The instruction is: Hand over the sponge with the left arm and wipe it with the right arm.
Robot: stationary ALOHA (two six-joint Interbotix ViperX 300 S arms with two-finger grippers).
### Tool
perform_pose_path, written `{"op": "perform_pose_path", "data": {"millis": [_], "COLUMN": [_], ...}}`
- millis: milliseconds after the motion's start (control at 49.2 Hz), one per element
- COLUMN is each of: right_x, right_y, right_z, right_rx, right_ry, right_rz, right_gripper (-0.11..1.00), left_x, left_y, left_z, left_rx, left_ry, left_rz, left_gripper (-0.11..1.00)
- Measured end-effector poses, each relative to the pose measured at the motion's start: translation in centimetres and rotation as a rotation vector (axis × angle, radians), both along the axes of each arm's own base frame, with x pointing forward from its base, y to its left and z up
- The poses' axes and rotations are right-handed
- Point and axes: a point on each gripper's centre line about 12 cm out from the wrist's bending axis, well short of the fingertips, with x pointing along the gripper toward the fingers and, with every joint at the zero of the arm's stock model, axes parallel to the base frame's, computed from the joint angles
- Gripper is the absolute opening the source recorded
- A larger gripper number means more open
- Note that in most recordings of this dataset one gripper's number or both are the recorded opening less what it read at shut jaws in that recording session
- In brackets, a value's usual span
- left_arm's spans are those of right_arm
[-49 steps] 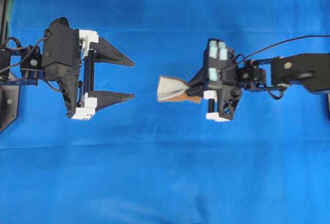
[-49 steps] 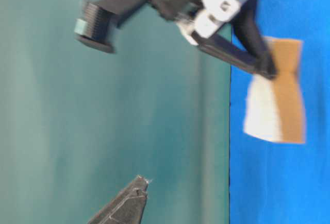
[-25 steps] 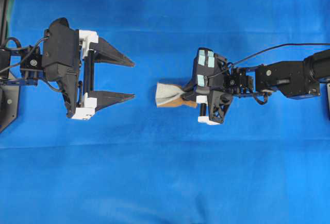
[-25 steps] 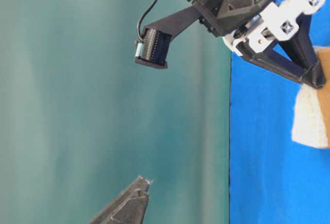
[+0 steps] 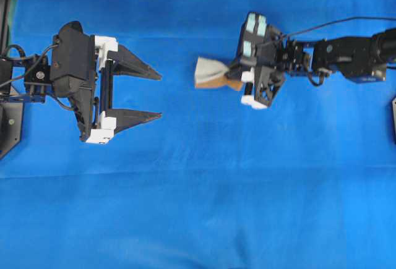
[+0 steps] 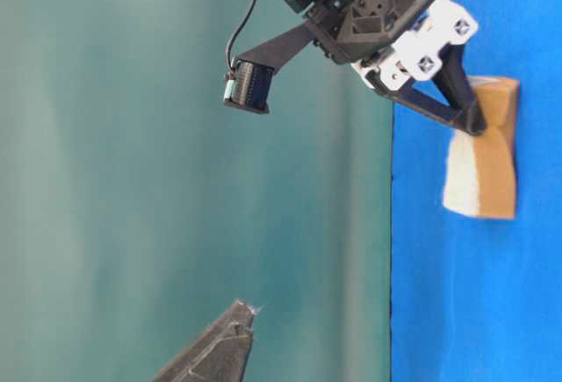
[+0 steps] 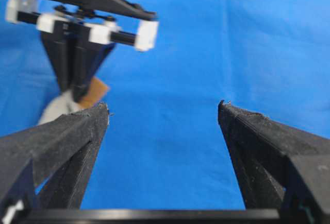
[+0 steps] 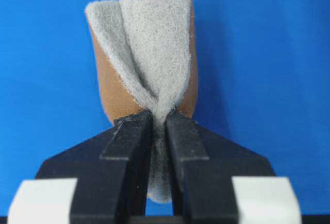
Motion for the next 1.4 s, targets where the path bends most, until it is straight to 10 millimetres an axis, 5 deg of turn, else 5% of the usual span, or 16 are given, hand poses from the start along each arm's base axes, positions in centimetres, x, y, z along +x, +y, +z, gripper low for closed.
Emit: {"op": "perform_pose_path", "data": {"millis": [386,548,853,1036,1239,1402], "right_x": [-0.2,0.4,0.6,0.4,0.5,0.3], "right_y": [-1.1,2.3,11.8,14.9,13.6,9.8], "right_z": [0.1,-0.1,0.4,1.0,1.0,0.7], "right_rx": [-0.004,0.026,0.089,0.106,0.104,0.078], "right_ry": [0.008,0.022,0.045,0.032,0.032,0.042], "right_rz": [-0.021,0.042,0.223,0.289,0.255,0.182], "right_gripper": [0.13,0.13,0.13,0.13,0.13,0.13], "left_x": [0.0,0.0,0.0,0.0,0.0,0.0], "left_y": [0.0,0.0,0.0,-0.1,0.0,0.0], "left_z": [0.0,0.0,0.1,0.0,0.0,0.0], "left_rx": [0.001,0.001,0.003,0.003,0.001,0.001], "left_ry": [0.0,0.0,-0.001,0.0,0.0,0.0], "left_rz": [-0.001,-0.001,-0.001,-0.003,-0.002,-0.001], "left_gripper": [0.84,0.84,0.84,0.84,0.84,0.84]}}
